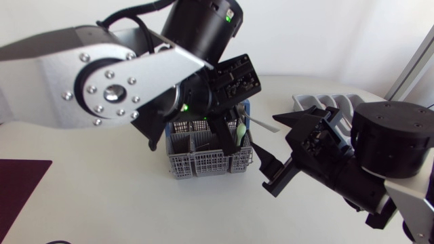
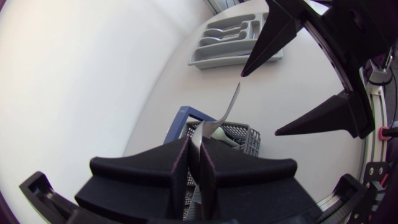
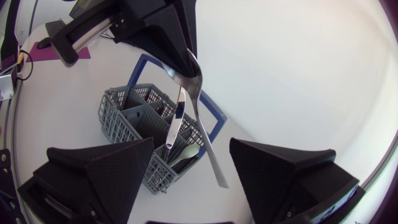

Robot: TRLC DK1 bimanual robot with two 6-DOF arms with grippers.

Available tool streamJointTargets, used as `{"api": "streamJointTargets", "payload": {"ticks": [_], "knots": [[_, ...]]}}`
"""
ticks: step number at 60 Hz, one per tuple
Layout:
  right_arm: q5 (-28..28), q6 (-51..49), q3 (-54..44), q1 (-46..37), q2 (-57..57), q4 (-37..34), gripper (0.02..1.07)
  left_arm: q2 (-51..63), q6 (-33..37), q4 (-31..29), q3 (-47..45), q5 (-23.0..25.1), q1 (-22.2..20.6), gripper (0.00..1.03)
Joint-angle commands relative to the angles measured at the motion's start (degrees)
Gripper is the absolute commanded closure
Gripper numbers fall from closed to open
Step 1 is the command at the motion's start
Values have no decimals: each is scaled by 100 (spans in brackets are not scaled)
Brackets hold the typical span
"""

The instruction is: Sort the cutlery from the basket into the organizer compartments.

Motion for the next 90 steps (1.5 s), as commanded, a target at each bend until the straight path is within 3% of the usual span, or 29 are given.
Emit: {"api": "streamJointTargets", "payload": {"ticks": [1, 14, 39, 48, 90], "knots": [[40, -65, -178, -21, 19, 93, 19, -153, -375, 262, -208, -118, -31, 100], [66, -188, -292, -117, -95, 85, 19, -22, -1086, 236, -164, -56, 83, 100], [84, -267, -459, -284, -130, 172, 19, 391, -2194, -379, 310, 822, 215, 100], [84, -285, -521, -328, -174, 172, 19, 611, -2721, -783, 530, 1622, 435, 100], [295, -619, -828, -170, -640, 146, 21, 1059, -3222, -1627, 1013, 3494, 821, 100]]}}
